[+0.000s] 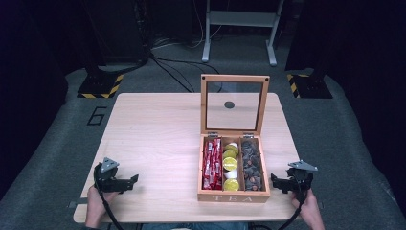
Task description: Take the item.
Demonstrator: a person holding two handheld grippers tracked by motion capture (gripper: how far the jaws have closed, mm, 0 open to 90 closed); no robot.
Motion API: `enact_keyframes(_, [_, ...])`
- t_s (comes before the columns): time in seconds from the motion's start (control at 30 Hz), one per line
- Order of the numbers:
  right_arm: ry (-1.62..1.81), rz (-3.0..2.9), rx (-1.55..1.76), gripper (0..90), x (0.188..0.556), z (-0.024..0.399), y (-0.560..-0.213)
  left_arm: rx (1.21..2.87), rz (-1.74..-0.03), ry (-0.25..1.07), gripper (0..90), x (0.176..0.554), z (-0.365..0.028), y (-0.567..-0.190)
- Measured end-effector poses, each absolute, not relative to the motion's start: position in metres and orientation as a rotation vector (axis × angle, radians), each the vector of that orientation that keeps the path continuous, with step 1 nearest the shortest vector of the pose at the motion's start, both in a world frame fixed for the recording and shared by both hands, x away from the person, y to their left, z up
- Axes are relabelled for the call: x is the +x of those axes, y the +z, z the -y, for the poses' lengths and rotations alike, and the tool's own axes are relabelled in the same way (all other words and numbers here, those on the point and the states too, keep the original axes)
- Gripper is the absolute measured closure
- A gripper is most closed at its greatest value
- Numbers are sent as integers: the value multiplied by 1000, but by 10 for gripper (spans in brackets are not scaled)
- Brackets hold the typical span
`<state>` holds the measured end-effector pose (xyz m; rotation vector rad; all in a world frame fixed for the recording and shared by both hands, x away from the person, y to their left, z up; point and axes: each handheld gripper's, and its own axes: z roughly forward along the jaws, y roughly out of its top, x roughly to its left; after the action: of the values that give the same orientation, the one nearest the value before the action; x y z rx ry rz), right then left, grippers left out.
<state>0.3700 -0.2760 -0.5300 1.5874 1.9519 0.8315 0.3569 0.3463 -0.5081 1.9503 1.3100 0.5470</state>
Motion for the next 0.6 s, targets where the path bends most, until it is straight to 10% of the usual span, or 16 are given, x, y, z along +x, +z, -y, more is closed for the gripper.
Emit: enact_keyframes(0.6, [833,-1957,1579,0,368,276,-530,1966,-1154,508,3,362,-306,-474])
